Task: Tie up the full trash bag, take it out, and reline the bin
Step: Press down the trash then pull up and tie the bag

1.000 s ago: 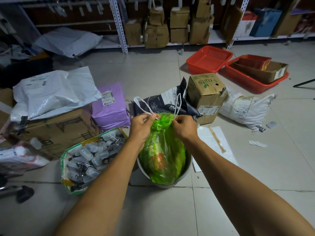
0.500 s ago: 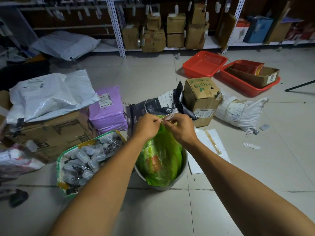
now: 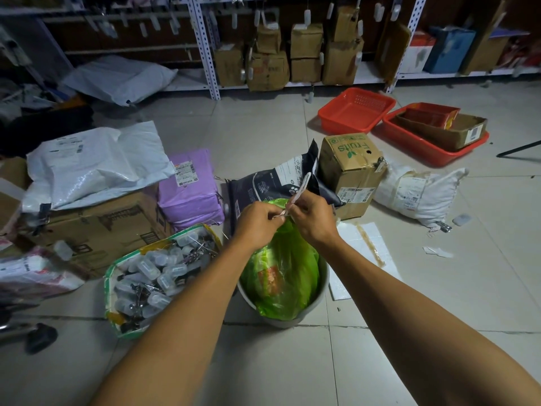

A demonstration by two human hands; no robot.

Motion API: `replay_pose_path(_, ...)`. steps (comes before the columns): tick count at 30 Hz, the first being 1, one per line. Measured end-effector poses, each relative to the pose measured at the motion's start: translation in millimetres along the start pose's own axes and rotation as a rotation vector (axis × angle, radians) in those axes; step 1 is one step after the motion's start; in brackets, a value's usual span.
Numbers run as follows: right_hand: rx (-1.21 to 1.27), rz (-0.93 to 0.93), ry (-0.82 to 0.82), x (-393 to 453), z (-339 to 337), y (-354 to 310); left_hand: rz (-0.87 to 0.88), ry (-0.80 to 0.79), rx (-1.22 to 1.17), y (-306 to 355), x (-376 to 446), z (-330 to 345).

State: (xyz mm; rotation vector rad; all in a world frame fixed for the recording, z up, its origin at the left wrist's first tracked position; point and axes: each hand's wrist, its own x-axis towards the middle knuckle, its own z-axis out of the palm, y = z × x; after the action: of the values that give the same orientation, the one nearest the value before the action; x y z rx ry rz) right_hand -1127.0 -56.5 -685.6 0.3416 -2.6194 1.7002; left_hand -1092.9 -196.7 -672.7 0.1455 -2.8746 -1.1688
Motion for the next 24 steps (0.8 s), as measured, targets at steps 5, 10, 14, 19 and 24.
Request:
replay_pose_path(5, 0.085, 0.057, 0.083, 3, 5, -3, -0.089, 0.081, -0.122, -1, -1, 1)
replay_pose_path(10, 0.047, 0.057, 0.101, 3, 5, -8, -0.052, 0.095, -0.182, -3, -5, -4)
replay_pose_path(14, -0.037, -0.018, 0.047, -1, 7, -12, -0.002, 0.125, -0.207, -1, -8, -8)
replay_pose_path(19, -0.002, 0.018, -0.008, -1, 10, -14, 0.02, 0.129, -0.231, -1, -7, -9)
replay_pose_path(24, 0.05, 0.052, -0.012, -1, 7, -11, -0.004, 0.125, -0.259, -1, -8, -8)
